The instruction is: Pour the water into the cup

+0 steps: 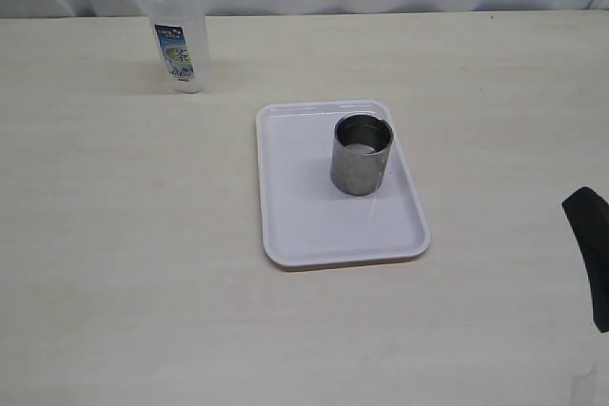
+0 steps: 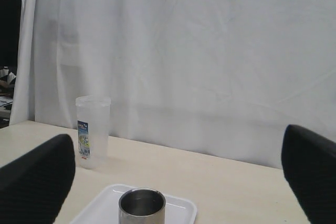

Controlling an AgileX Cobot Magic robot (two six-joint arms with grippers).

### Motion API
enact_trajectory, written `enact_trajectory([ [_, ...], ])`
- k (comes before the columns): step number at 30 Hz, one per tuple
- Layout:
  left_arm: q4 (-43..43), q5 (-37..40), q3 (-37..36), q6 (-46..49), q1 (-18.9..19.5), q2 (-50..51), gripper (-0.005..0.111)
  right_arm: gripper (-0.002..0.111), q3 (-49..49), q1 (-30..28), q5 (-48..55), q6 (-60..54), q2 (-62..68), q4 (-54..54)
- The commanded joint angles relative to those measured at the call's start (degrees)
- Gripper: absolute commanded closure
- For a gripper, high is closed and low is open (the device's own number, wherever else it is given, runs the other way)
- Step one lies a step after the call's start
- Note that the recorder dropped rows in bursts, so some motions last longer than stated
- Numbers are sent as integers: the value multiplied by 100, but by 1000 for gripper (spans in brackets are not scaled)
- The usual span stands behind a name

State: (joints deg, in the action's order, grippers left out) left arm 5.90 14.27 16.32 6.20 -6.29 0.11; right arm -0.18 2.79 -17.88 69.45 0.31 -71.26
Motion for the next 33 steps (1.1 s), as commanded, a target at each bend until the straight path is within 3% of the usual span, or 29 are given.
enact_trajectory([
  [1,-78,-417,-572,-43,301,-11,5,-1,18,-5,23,14,-31,-16],
  [6,-78,-927,-1300,-217,590,-11,5,-1,18,-5,13,14,-31,-16],
  [10,-78,-929,-1632,-217,600,-11,5,-1,18,-5,13,14,-31,-16],
  [23,-733,379,-1632,-21,600,-11,5,-1,18,-5,15,24,-31,-16],
  [33,-656,315,-1632,-47,600,-11,5,-1,18,-5,15,24,-31,-16],
])
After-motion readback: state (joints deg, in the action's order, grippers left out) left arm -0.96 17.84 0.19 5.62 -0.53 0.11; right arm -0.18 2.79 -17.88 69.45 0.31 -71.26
